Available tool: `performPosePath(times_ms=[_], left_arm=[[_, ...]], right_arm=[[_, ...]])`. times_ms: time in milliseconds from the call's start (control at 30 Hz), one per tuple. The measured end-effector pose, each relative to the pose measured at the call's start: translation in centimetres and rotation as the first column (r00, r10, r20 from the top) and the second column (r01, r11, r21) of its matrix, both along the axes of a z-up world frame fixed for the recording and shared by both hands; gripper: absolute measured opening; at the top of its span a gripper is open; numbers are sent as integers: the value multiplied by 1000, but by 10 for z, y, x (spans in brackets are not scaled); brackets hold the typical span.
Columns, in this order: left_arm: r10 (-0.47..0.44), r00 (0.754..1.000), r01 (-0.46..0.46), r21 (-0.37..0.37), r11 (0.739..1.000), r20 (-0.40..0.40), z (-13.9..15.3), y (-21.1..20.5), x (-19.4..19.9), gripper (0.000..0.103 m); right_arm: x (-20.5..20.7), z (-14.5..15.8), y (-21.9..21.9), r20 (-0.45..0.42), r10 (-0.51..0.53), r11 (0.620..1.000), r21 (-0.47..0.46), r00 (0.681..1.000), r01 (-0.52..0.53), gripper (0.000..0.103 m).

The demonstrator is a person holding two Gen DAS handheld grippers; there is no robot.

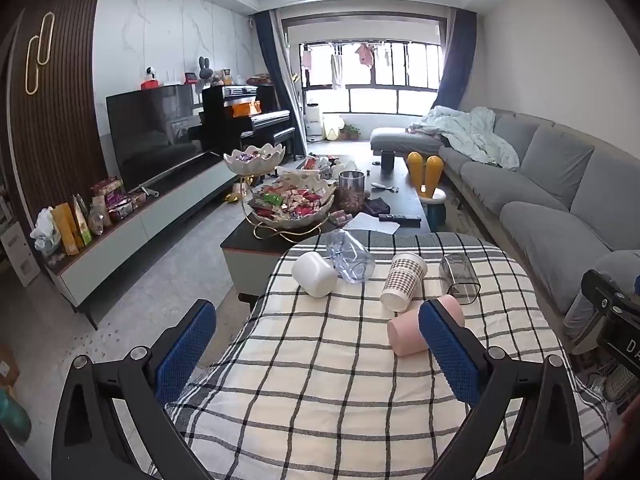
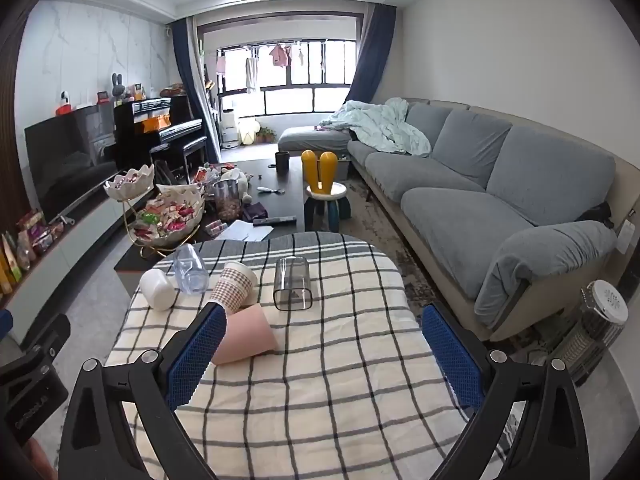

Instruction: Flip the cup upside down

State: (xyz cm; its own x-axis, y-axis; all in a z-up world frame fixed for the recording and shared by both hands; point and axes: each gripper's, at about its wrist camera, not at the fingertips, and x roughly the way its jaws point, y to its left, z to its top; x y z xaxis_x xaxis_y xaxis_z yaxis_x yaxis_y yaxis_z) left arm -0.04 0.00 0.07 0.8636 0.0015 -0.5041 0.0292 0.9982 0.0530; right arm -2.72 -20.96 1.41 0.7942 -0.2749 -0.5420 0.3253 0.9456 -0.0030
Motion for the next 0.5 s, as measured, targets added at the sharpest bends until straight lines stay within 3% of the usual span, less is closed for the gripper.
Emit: performPosePath(times_ms=[500], left_arm=[[3, 1000, -3, -6, 1000, -15, 1, 1, 1, 103]], right_arm=[[0, 0, 0, -2, 0, 1000, -1, 1000, 0, 99]])
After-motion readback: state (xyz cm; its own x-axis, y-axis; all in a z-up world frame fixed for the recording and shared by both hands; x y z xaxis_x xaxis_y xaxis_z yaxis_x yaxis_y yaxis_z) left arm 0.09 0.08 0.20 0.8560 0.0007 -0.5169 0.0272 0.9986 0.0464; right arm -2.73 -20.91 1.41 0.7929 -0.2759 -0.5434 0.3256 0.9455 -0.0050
